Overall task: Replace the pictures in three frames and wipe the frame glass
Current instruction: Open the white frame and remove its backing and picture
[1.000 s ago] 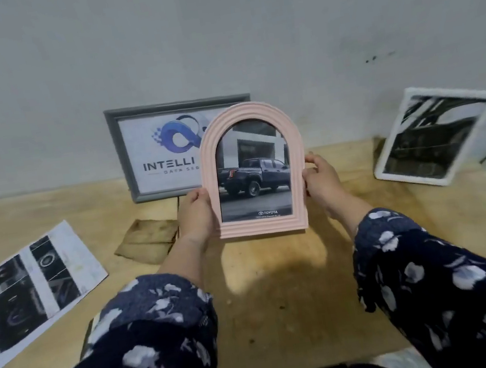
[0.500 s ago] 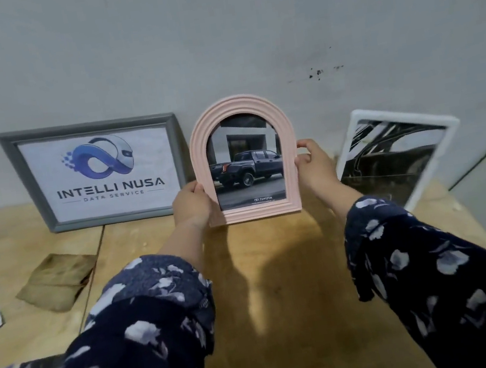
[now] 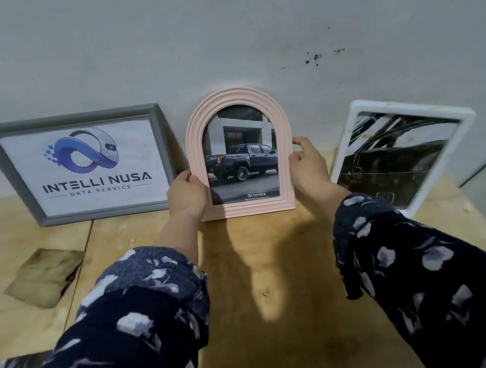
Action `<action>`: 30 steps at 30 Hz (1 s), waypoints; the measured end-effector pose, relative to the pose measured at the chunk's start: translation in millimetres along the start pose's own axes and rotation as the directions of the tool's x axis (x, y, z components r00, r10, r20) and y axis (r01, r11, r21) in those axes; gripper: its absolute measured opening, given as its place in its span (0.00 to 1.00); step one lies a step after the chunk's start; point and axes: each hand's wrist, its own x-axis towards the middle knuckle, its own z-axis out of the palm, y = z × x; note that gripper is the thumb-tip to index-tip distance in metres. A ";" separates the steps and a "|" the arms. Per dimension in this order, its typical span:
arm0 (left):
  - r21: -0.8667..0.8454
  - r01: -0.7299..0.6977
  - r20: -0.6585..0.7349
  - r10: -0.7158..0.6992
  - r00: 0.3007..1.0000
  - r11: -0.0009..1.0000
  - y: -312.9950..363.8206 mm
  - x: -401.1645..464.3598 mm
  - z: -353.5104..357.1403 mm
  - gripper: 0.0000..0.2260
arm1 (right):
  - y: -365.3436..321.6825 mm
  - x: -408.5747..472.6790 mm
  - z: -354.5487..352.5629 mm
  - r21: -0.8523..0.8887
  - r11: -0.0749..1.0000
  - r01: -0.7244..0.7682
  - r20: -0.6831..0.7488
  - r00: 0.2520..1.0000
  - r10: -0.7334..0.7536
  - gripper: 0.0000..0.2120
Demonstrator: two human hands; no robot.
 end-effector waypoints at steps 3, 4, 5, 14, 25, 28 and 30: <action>0.000 -0.049 0.023 0.049 0.999 0.999 6.1 -8.8 -3.6 0.20 | -5.2 -14.9 -3.4 0.010 1.000 -0.017 0.014 1.000 0.017 0.23; 0.004 -0.067 0.014 0.067 0.998 0.998 8.2 -9.6 -3.9 0.21 | -7.6 -20.0 -4.0 0.002 1.000 -0.021 0.028 0.999 0.021 0.23; 0.009 -0.087 0.007 0.087 0.996 0.996 11.4 -12.0 -3.8 0.21 | -9.9 -25.8 -4.5 -0.007 1.000 -0.020 0.037 0.999 0.020 0.24; 0.160 -0.262 0.067 0.254 0.965 0.952 69.7 -64.0 22.7 0.23 | 5.2 -77.5 -52.9 -0.052 0.998 -0.028 -0.033 0.999 0.026 0.17; -0.085 -0.254 0.530 0.260 0.807 0.963 84.6 -118.7 110.7 0.27 | 87.1 -98.0 -152.8 0.047 0.956 -0.289 -0.371 0.884 0.285 0.23; -0.116 -0.229 0.551 0.255 0.795 0.966 84.1 -116.8 123.2 0.28 | 92.7 -86.0 -161.4 0.099 0.951 -0.294 -0.357 0.881 0.310 0.26; -0.123 -0.214 0.551 0.246 0.798 0.969 85.9 -115.6 131.5 0.29 | 94.6 -72.9 -164.4 0.132 0.954 -0.269 -0.344 0.890 0.299 0.26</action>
